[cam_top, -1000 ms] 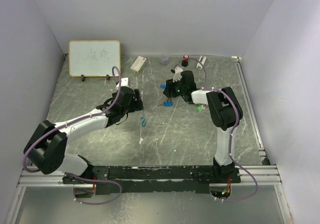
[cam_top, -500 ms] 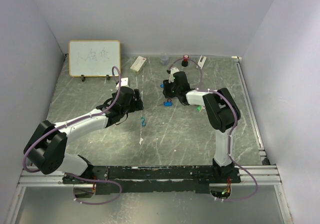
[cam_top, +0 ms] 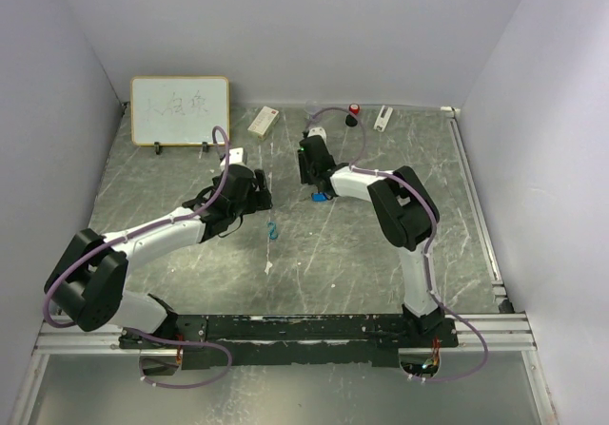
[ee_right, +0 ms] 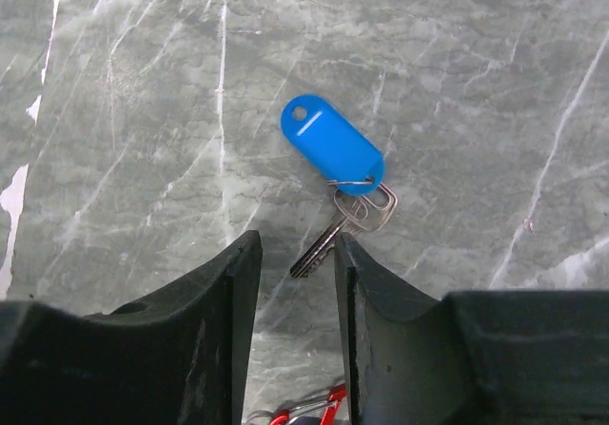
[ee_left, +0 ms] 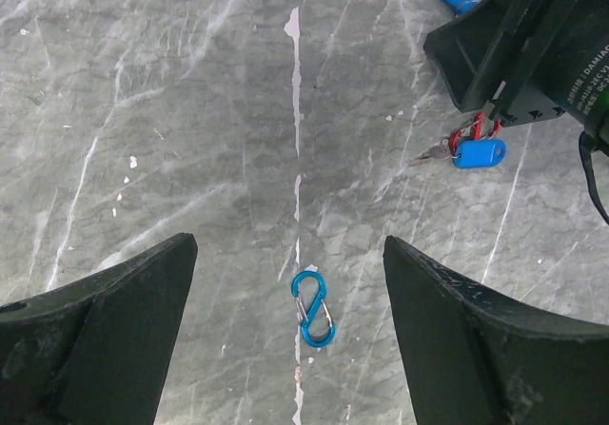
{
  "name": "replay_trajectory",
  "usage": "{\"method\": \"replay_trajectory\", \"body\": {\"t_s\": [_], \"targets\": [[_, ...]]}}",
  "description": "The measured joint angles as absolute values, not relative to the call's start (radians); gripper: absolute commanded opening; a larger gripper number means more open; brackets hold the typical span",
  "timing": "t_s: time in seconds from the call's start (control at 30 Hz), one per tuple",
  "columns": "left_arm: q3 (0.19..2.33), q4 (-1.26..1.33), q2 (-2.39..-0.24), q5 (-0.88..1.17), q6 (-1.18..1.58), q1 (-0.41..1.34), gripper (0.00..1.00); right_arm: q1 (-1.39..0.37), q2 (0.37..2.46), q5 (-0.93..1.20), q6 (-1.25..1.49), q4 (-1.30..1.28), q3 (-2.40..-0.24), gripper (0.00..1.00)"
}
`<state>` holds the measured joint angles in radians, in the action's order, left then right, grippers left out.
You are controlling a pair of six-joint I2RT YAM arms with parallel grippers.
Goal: Put the keys on the keyring
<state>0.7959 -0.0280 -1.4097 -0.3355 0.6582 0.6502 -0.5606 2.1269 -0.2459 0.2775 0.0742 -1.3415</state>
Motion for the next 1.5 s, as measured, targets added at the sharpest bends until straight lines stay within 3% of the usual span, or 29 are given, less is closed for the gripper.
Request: {"method": "replay_trajectory", "body": {"t_s": [0.23, 0.83, 1.5], "targets": [[0.789, -0.027, -1.406, -0.331, 0.658, 0.648, 0.9, -0.577, 2.14, -0.323, 0.36, 0.032, -1.368, 0.31], [0.789, -0.027, -1.406, -0.327, 0.659, 0.645, 0.9, -0.538, 2.117, -0.302, 0.447, 0.061, -1.32, 0.05], [0.789, -0.026, -1.406, -0.316, 0.659, 0.645, 0.9, -0.522, 1.967, -0.37, 0.421, 0.005, -1.153, 0.0]]}}
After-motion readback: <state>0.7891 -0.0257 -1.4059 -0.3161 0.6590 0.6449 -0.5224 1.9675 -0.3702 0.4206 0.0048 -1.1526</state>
